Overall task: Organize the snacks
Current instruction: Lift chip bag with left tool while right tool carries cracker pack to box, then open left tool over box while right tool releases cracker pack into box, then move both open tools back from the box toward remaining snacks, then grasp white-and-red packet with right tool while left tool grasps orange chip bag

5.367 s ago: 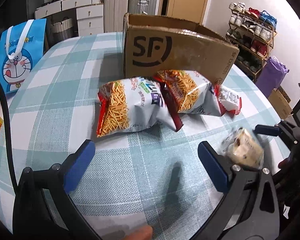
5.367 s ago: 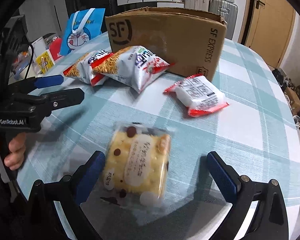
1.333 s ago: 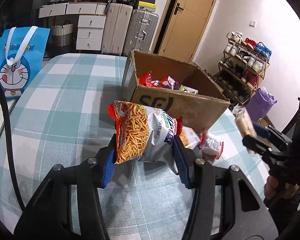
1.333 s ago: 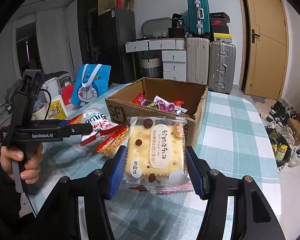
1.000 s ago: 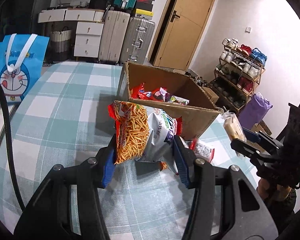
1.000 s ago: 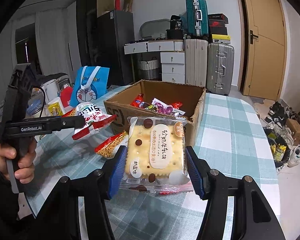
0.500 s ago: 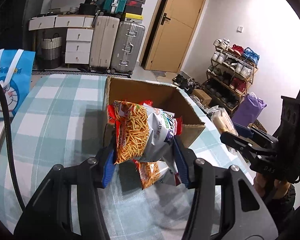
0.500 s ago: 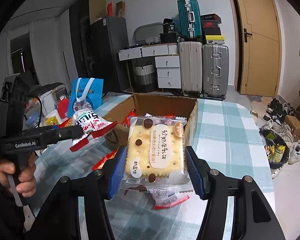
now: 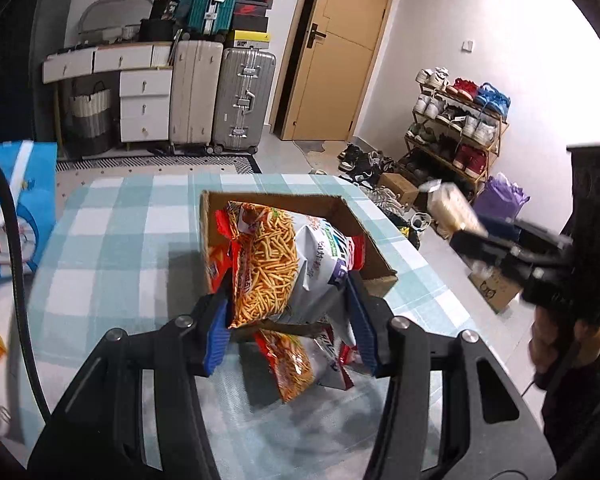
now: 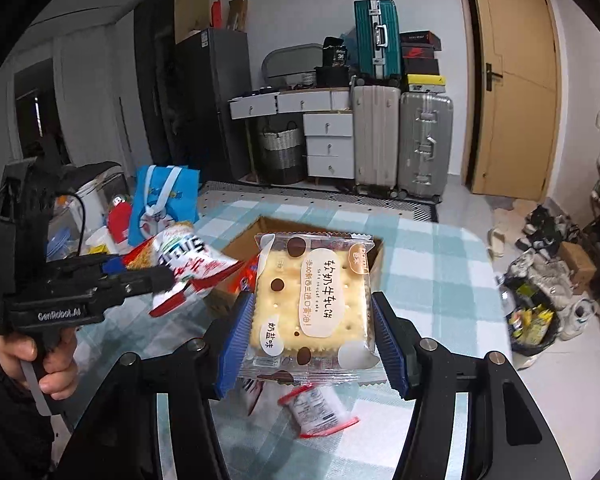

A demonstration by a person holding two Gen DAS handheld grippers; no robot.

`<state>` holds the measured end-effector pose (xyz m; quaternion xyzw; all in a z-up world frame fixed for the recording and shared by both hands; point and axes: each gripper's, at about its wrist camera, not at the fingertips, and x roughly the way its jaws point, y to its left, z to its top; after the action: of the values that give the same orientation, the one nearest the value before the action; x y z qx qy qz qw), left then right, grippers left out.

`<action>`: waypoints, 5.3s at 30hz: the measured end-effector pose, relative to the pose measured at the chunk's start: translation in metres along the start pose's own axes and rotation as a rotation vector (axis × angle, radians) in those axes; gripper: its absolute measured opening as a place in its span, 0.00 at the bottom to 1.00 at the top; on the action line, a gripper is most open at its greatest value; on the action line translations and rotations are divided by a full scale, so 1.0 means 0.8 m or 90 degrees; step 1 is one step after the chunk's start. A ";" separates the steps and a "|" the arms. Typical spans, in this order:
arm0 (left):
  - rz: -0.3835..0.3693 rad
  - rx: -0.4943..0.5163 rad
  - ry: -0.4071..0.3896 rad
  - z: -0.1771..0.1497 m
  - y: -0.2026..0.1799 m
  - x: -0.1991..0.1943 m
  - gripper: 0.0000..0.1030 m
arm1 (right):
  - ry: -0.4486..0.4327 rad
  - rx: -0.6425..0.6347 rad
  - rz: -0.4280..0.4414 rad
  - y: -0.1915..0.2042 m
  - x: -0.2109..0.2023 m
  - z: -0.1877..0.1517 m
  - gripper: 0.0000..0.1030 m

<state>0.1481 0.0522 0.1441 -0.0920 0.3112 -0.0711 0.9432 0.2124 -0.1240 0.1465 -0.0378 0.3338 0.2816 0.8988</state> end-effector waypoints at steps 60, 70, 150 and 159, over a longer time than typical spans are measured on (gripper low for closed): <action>0.088 -0.038 0.071 0.021 0.045 0.169 0.99 | 0.052 0.054 0.046 -0.049 0.129 -0.006 0.94; 0.096 -0.045 0.061 -0.028 0.035 0.111 0.99 | 0.072 0.078 0.035 -0.046 0.089 -0.063 1.00; -0.029 -0.074 0.202 -0.109 -0.006 0.251 0.65 | 0.239 0.000 0.003 -0.021 0.148 -0.167 0.61; -0.049 -0.082 0.192 -0.117 -0.008 0.249 0.50 | 0.243 0.008 0.003 -0.021 0.151 -0.164 0.62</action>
<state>0.2500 -0.0044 -0.0431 -0.1522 0.4496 -0.1002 0.8745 0.2202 -0.1132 -0.0321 -0.0845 0.4999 0.2692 0.8188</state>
